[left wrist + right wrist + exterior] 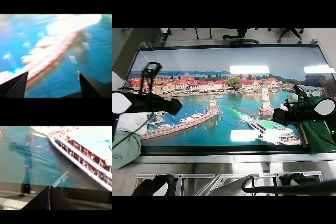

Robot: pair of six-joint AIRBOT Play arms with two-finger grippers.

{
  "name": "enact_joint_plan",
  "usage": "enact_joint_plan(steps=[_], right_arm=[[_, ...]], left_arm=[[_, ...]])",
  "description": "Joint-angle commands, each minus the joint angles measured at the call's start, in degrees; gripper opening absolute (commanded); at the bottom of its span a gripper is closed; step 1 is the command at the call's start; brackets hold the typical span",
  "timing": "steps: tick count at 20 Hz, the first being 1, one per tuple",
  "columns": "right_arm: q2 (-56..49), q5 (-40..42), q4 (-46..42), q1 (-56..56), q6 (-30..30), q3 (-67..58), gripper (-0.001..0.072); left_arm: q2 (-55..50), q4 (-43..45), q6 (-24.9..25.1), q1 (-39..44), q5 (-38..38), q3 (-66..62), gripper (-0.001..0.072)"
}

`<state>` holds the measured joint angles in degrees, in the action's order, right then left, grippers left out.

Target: Fold the shirts.

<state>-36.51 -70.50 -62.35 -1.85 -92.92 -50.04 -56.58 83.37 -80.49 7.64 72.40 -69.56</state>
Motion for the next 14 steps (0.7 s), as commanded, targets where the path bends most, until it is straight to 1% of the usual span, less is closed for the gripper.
enact_joint_plan(steps=[1, 4, 5, 7, 10, 14], right_arm=[[0.04, -0.04, 0.02, 0.04, -0.02, 0.02, 0.0020], [0.02, -0.02, 0.02, 0.04, -0.02, 0.02, 0.0020], [0.04, -0.02, 0.02, 0.04, -0.02, 0.02, 0.0020], [0.04, 0.02, 0.04, 0.04, -0.02, 0.02, 0.0020], [-0.15, 2.82, -0.02, 0.02, -0.02, 0.02, 0.0021], [-0.48, 3.06, 0.04, 0.02, -0.02, 0.02, 0.0020]], left_arm=[[-5.75, 14.12, -1.51, -13.49, 3.06, -4.33, 0.0700], [-13.60, 14.21, -1.36, -24.48, 2.95, -4.26, 0.0700], [-16.59, 14.16, -0.63, -27.63, 2.60, -4.26, 0.0700], [-22.25, 14.16, 0.02, -32.20, 1.25, -4.26, 0.0701], [-29.97, 14.10, 0.09, -35.60, -2.73, -4.26, 0.0700], [-38.71, 14.21, 0.04, -35.80, -8.22, -4.31, 0.0698]])
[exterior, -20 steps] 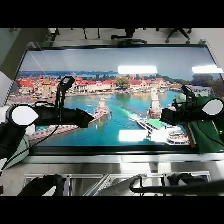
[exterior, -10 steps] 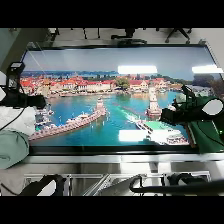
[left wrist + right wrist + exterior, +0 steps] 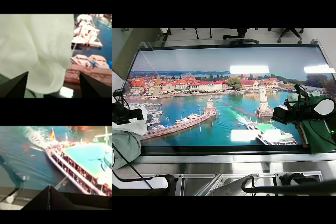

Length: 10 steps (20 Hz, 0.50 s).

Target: Fold the shirts.

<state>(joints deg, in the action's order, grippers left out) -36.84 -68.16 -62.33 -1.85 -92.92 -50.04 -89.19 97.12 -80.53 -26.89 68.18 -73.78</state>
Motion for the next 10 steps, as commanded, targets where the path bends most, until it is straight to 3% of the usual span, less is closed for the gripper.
enact_joint_plan(steps=[1, 2, 3, 6, 10], right_arm=[[-0.15, 0.72, 0.02, 0.02, -0.02, 0.02, 0.0020], [-0.22, 0.70, 0.02, 0.04, 0.00, 0.02, 0.0020], [-0.33, 0.70, 0.02, 0.04, 0.00, 0.02, 0.0020], [-0.37, 0.72, 0.02, 0.04, 0.00, 0.02, 0.0020], [-0.81, 0.68, 1.79, 0.04, -0.02, 0.02, 0.0020]], left_arm=[[-7.74, 0.74, -0.13, -1.01, -4.42, -0.11, 0.0617], [-8.79, 0.90, -0.33, -1.01, -4.35, -0.13, 0.0375], [-9.31, 0.81, -0.35, -1.01, -4.02, -0.31, 0.0017], [-8.52, 0.13, -0.79, 0.96, 0.13, -5.64, 0.0013], [-0.52, -5.51, -0.26, 11.02, 4.66, -17.46, 0.0012]])
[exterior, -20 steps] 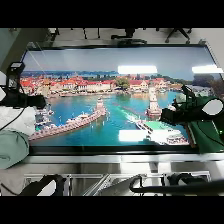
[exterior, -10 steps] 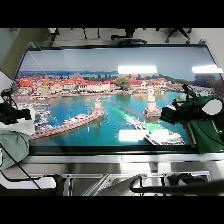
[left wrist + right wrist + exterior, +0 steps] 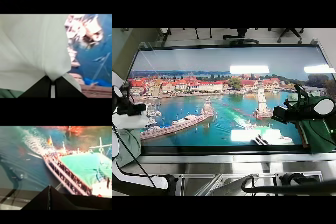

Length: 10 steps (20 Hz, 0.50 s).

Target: Fold the shirts.

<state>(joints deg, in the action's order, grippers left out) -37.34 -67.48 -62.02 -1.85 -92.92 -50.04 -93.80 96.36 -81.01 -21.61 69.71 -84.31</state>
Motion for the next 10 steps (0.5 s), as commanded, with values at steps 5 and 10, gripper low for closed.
enact_joint_plan(steps=[5, 10], right_arm=[[-1.27, -0.96, 5.68, 0.04, 2.67, 0.02, 0.0020], [-1.25, -1.90, 5.73, 0.02, 7.69, 0.02, 0.0020]], left_arm=[[14.03, -19.80, 1.46, 23.89, 6.03, -20.79, 0.0013], [15.91, -21.44, -0.94, 42.16, 5.64, -19.89, 0.0013]])
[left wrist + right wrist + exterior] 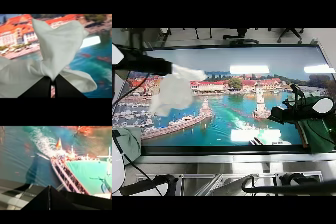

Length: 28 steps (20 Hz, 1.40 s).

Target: Fold the shirts.

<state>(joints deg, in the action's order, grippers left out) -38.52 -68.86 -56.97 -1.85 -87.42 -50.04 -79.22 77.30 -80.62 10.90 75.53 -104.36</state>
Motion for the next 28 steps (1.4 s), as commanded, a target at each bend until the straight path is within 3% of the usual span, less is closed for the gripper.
enact_joint_plan(steps=[1, 4, 7, 8, 9, 10, 11, 12, 13, 18, 20, 23, 28], right_arm=[[-0.07, -0.50, 0.66, 0.02, 2.19, 0.02, 0.0020], [-0.63, 0.04, 0.63, -0.04, 2.19, 0.02, 0.0020], [-1.75, 1.09, -0.24, -0.15, 2.73, 0.00, 0.0033], [-2.21, 1.53, -0.37, -0.22, 3.76, -0.02, 0.0148], [-2.64, 1.55, -0.35, -0.50, 4.35, -0.20, 0.0349], [-3.17, 1.60, -0.42, -0.57, 5.57, -0.76, 0.0383], [-3.93, 1.64, -0.37, -0.74, 6.93, -1.77, 0.0382], [-5.01, 1.62, -0.42, -1.07, 7.34, -3.28, 0.0383], [-6.62, 1.60, -0.39, -1.62, 7.37, -5.33, 0.0383], [-17.97, 3.21, 5.73, -1.62, 13.25, -11.93, 0.0392], [-23.23, 4.44, 11.10, -1.55, 16.50, -11.93, 0.0392], [-31.26, 5.07, 17.88, 0.57, 21.55, -11.93, 0.0392], [-40.02, 13.60, 28.55, 8.00, 28.79, -11.96, 0.0392]], left_arm=[[1.33, -2.36, -1.90, 12.55, -1.84, 2.60, 0.0013], [-0.68, -2.45, -3.04, 19.71, -8.07, 11.56, 0.0013], [-5.51, -2.54, -3.39, 24.30, -8.41, 17.70, 0.0014], [-7.17, -2.73, -4.48, 25.33, -7.32, 18.78, 0.0020], [-8.28, -3.98, -4.22, 25.88, -5.73, 19.23, 0.0020], [-8.90, -4.22, -3.72, 26.10, -4.00, 18.95, 0.0021], [-8.87, -3.96, -2.56, 25.77, -2.54, 17.88, 0.0102], [-8.85, -3.58, -1.88, 24.96, -0.39, 15.67, 0.0443], [-8.83, -3.32, -1.90, 23.26, 2.12, 12.55, 0.0632], [-8.37, -3.50, -1.88, 8.55, 6.75, 6.05, 0.0631], [-8.41, -5.70, -2.03, 2.27, 2.71, 10.38, 0.0631], [-10.97, -18.16, -0.28, -5.35, -7.37, 19.10, 0.0631], [-22.64, -32.68, 6.14, -8.92, -17.16, 22.16, 0.0630]])
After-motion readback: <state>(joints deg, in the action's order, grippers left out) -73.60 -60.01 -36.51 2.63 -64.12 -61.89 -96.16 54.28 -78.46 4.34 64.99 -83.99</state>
